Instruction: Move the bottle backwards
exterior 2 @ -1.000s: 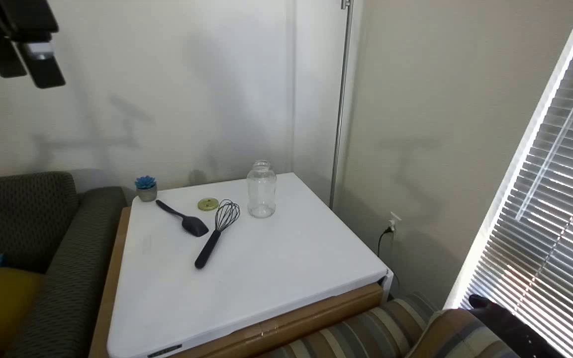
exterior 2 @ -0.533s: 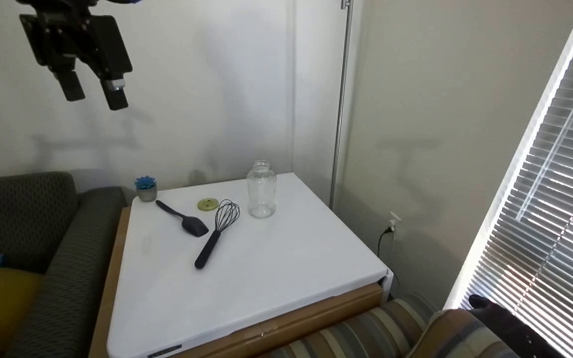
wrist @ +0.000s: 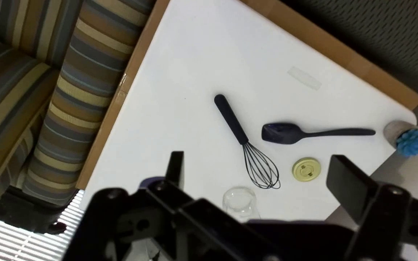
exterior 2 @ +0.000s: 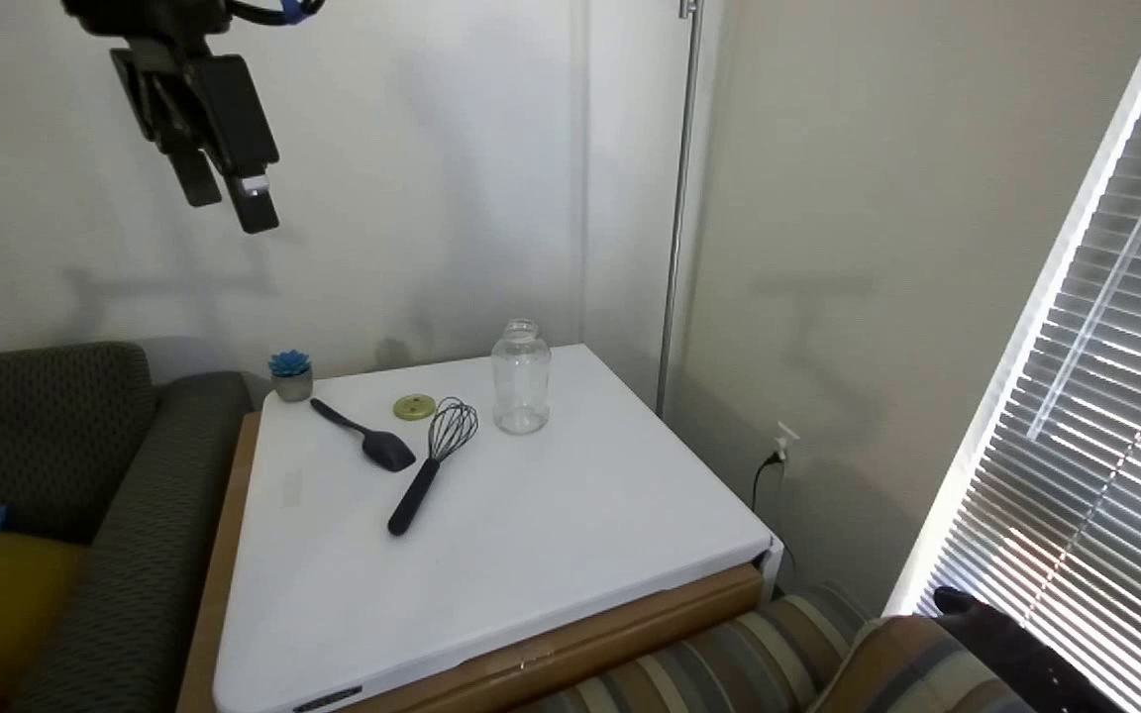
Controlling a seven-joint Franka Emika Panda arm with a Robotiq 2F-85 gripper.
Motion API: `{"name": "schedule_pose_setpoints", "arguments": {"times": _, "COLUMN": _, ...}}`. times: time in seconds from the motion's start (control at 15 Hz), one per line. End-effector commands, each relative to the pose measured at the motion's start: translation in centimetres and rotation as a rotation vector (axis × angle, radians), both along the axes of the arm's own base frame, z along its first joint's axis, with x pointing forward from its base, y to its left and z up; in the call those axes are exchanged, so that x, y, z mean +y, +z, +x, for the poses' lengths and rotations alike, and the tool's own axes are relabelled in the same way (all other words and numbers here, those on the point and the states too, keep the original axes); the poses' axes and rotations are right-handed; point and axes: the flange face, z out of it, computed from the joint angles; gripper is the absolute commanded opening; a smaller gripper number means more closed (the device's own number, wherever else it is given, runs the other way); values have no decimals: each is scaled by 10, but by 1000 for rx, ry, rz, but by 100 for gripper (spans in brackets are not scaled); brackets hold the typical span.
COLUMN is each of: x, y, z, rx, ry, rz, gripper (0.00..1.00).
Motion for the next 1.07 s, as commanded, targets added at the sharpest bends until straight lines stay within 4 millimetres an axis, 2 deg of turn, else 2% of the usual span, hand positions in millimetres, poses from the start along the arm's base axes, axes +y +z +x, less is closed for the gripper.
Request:
{"name": "schedule_pose_setpoints", "arguments": {"times": 0.0, "x": 2, "y": -34, "z": 35, "rx": -27, "ry": -202, "rz": 34, "gripper": 100}}
{"name": "schedule_pose_setpoints", "arguments": {"times": 0.2, "x": 8, "y": -58, "z": 68, "rx": -72, "ry": -381, "rz": 56, "gripper": 100}}
{"name": "schedule_pose_setpoints", "arguments": {"times": 0.27, "x": 6, "y": -43, "z": 40, "rx": -50, "ry": -298, "rz": 59, "gripper": 100}}
{"name": "schedule_pose_setpoints", "arguments": {"times": 0.47, "x": 9, "y": -60, "z": 62, "rx": -58, "ry": -370, "rz": 60, "gripper": 100}}
{"name": "schedule_pose_setpoints", "arguments": {"times": 0.67, "x": 5, "y": -59, "z": 63, "rx": -60, "ry": -448, "rz": 86, "gripper": 100}}
{"name": "schedule_pose_setpoints", "arguments": {"times": 1.0, "x": -3, "y": -74, "z": 127, "rx": -91, "ry": -672, "rz": 148, "gripper": 100}}
